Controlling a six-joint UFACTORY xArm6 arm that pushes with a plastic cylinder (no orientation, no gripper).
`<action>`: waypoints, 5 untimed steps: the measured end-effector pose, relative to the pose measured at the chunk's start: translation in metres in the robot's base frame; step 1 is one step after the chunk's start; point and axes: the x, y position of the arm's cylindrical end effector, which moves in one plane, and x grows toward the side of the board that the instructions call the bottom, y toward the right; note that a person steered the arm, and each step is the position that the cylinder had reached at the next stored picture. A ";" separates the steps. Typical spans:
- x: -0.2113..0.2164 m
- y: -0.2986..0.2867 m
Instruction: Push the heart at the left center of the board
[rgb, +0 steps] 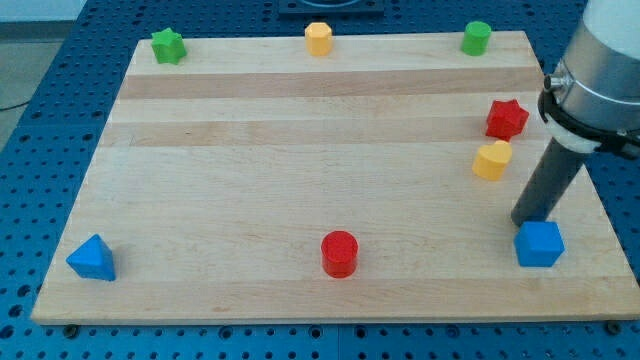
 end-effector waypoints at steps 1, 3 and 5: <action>0.008 0.000; 0.017 0.000; 0.016 0.005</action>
